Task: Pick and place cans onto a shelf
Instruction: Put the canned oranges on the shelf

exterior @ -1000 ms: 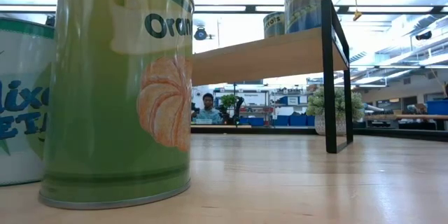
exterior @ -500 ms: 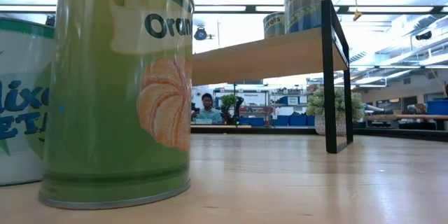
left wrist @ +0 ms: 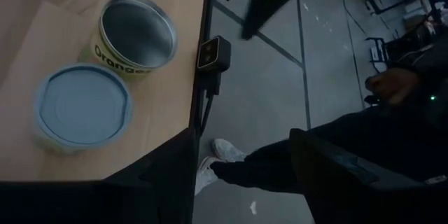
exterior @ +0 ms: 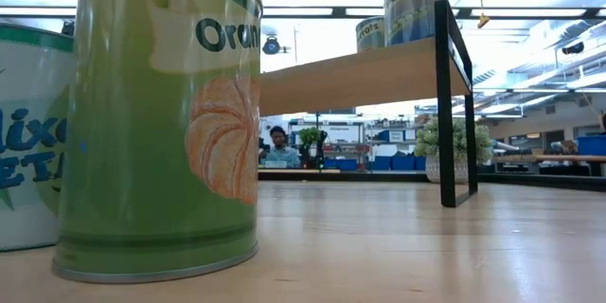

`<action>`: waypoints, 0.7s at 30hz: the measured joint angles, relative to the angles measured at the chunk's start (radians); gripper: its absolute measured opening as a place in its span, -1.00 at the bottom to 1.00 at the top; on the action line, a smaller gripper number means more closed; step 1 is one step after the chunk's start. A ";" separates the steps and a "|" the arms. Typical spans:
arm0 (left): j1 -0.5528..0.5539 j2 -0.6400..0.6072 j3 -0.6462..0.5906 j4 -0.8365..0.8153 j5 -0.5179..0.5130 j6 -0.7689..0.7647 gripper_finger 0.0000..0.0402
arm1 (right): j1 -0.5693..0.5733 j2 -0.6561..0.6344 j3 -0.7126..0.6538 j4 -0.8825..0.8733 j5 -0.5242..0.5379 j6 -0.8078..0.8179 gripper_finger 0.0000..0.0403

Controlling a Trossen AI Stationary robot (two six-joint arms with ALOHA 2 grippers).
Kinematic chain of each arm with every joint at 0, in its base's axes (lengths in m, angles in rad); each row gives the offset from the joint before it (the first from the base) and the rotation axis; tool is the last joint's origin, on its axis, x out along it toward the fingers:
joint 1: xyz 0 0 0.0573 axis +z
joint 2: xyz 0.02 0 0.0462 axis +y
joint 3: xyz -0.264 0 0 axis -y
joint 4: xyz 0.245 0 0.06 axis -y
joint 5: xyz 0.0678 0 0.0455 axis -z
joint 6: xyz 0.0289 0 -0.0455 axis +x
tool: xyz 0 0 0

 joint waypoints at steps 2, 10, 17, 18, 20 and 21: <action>-0.012 0.000 0.000 0.000 -0.014 -0.011 0.17 | -0.013 0.011 0.001 0.014 0.019 -0.016 0.85; -0.021 0.000 0.000 -0.006 -0.019 -0.021 0.17 | -0.077 0.030 0.000 0.007 -0.039 -0.023 0.97; -0.020 0.000 0.000 -0.015 -0.018 -0.021 0.17 | -0.082 0.028 0.000 -0.022 -0.107 -0.042 0.98; -0.020 0.000 0.000 -0.016 -0.019 -0.021 0.17 | -0.079 0.028 0.000 -0.034 -0.089 -0.048 0.98; -0.020 0.000 0.000 -0.015 -0.020 -0.021 0.17 | -0.078 0.028 0.000 -0.050 -0.074 -0.058 0.98; -0.020 0.000 0.000 -0.015 -0.021 -0.021 0.17 | -0.078 0.028 0.000 -0.048 -0.077 -0.058 0.98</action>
